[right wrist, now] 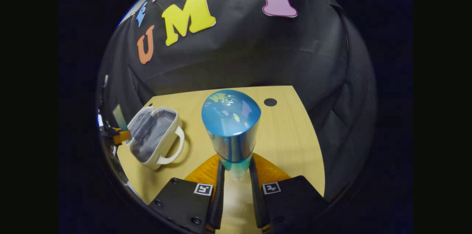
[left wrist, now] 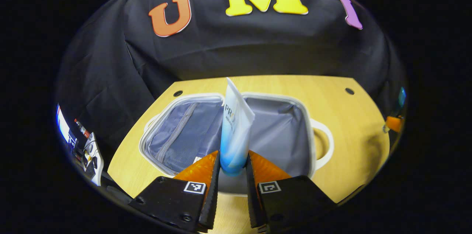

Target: First open the suitcase, pack the skin care products into it, and then close the suitcase.

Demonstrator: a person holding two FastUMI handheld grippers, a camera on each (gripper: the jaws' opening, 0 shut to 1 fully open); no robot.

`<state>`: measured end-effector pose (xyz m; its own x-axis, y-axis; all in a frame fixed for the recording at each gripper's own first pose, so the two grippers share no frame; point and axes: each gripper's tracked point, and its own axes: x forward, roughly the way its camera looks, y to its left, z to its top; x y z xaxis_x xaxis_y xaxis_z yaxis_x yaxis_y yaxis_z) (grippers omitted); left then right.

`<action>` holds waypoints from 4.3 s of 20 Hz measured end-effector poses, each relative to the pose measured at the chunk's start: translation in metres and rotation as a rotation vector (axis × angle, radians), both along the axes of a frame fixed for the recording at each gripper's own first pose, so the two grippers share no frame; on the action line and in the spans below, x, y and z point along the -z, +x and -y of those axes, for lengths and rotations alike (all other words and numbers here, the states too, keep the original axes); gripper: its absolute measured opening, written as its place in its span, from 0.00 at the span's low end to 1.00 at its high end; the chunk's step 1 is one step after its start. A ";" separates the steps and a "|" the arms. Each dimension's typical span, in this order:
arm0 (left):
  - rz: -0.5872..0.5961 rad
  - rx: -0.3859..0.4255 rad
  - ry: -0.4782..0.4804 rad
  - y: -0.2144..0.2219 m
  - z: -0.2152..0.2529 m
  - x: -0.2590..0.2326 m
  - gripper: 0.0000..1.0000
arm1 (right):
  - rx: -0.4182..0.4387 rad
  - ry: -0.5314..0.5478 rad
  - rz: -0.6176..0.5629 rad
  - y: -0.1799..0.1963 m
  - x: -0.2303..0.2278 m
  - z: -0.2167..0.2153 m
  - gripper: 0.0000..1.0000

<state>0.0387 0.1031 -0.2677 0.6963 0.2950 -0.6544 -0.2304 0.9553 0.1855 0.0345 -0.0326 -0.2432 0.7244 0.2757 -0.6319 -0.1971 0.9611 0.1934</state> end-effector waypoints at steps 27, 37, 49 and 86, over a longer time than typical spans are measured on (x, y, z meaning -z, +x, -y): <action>-0.657 -0.177 0.232 0.008 -0.033 0.094 0.46 | 0.020 0.096 0.033 -0.053 -0.058 0.035 0.32; -0.404 -0.062 0.090 0.020 -0.019 0.045 0.99 | -0.116 0.073 0.057 -0.059 -0.078 -0.037 0.32; 0.213 -0.092 -0.255 -0.077 -0.104 -0.095 0.99 | -0.404 0.164 -0.170 -0.029 -0.032 -0.307 0.32; 0.284 -0.035 -0.380 -0.111 -0.159 -0.102 0.98 | -0.137 0.036 -0.464 -0.053 0.071 -0.343 0.69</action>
<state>-0.0720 0.2624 -0.1661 0.8571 0.0980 -0.5058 -0.2549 0.9339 -0.2509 -0.0184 0.3108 -0.3145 0.3238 0.3762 -0.8681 -0.2060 0.9236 0.3234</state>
